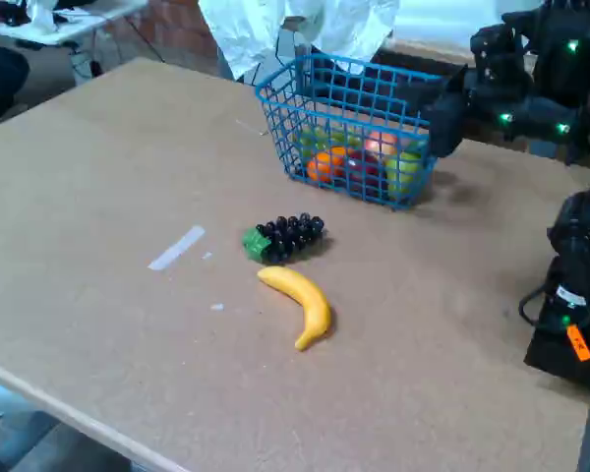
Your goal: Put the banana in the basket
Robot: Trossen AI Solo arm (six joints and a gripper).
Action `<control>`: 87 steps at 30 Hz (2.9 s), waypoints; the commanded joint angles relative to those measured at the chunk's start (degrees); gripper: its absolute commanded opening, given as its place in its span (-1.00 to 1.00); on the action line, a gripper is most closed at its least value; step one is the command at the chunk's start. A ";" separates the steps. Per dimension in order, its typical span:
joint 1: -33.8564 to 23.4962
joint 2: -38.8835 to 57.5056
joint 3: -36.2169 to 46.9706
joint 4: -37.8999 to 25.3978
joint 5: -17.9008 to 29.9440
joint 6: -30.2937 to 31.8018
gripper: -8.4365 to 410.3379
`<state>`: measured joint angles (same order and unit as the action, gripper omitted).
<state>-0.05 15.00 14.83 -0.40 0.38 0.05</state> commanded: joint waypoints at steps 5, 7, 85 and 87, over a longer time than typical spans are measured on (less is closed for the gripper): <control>-0.02 0.00 0.04 0.22 0.02 -0.09 -0.96; -0.02 0.00 0.04 0.20 0.02 -0.11 -0.96; 12.41 59.69 33.05 -12.20 -13.25 7.08 0.12; 12.41 59.58 33.05 -15.06 -12.79 8.79 0.24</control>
<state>12.34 74.72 47.83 -11.66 -12.82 6.35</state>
